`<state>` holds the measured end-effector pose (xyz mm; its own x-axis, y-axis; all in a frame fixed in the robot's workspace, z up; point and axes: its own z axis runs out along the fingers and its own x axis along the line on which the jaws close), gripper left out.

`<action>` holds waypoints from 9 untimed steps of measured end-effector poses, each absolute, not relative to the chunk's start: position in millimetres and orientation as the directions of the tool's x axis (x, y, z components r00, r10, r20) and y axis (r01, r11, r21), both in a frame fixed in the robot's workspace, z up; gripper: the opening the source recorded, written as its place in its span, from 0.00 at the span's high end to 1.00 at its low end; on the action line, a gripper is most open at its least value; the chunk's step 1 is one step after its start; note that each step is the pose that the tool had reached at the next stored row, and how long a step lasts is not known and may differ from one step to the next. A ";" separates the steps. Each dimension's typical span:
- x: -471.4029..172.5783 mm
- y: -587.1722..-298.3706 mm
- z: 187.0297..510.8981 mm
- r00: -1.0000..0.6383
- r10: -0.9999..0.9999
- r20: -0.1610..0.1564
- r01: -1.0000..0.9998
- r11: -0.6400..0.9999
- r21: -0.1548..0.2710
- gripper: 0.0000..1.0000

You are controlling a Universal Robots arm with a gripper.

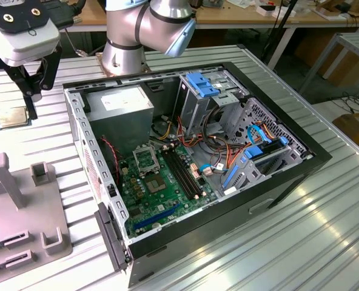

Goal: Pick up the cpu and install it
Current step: 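Pick up the cpu and move it towards the insertion slot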

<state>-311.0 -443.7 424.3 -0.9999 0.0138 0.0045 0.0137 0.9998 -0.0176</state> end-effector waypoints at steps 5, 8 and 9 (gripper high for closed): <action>-309.9 -443.7 424.3 -1.000 0.014 0.005 0.014 1.000 -0.018 0.53; -309.8 -443.7 424.3 -1.000 0.014 0.005 0.014 1.000 -0.018 0.53; -309.7 -443.7 424.4 -1.000 0.014 0.005 0.014 1.000 -0.018 0.53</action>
